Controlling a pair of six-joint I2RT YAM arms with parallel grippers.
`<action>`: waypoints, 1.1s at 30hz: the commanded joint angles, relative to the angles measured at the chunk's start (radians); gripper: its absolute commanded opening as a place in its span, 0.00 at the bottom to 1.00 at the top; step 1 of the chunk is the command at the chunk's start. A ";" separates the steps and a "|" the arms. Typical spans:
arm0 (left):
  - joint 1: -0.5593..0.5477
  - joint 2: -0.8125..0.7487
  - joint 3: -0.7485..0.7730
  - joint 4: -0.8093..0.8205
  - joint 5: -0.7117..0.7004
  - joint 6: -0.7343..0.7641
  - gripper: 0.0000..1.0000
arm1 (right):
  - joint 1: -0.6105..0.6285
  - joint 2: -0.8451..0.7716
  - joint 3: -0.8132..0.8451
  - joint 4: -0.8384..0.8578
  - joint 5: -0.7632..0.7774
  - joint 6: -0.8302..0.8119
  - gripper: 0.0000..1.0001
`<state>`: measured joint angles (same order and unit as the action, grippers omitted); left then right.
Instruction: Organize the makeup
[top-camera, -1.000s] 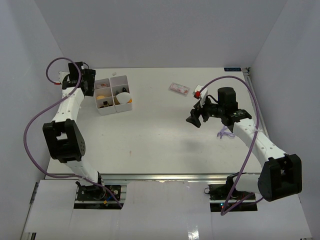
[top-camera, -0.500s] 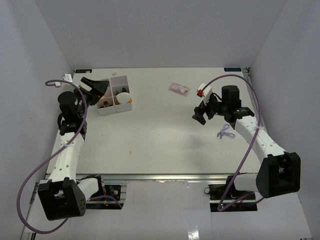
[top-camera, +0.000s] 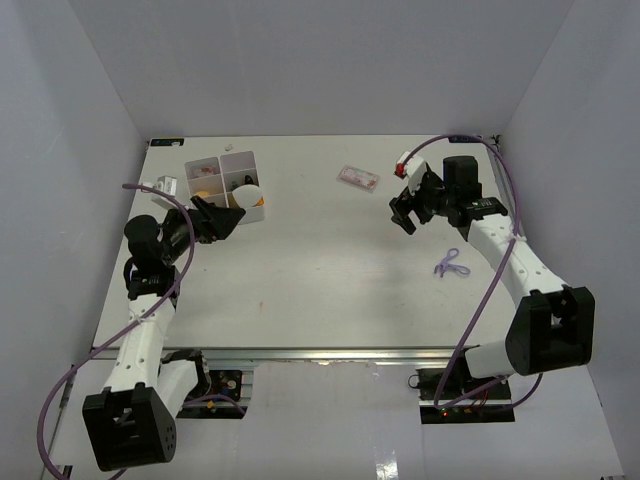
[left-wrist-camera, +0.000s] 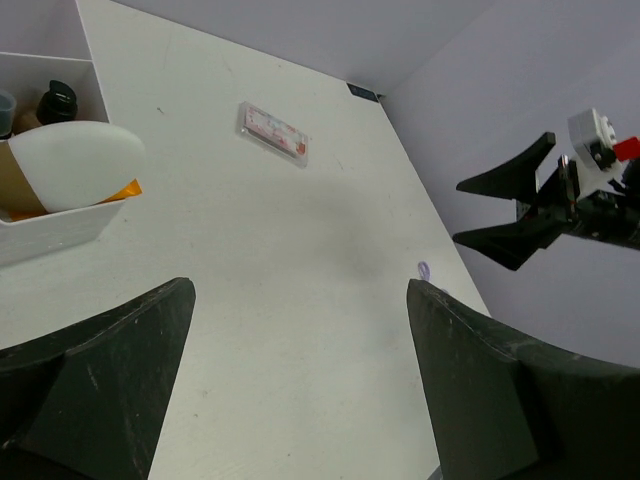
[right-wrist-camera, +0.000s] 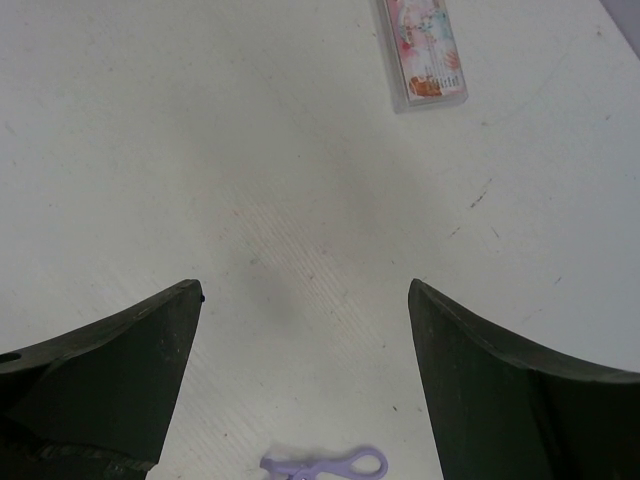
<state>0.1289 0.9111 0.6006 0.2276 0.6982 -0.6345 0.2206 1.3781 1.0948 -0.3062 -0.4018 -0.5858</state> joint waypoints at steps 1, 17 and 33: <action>-0.013 -0.055 -0.021 0.019 0.083 0.080 0.98 | -0.026 0.087 0.098 -0.078 -0.042 -0.017 0.90; -0.046 -0.090 -0.057 -0.005 0.121 0.133 0.98 | -0.035 0.339 0.307 -0.126 -0.078 -0.007 0.90; -0.046 -0.121 -0.056 -0.027 0.139 0.157 0.98 | -0.037 0.663 0.596 -0.140 0.050 0.081 0.90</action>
<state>0.0875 0.8189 0.5488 0.2092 0.8112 -0.5049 0.1898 1.9916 1.6072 -0.4462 -0.3966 -0.5436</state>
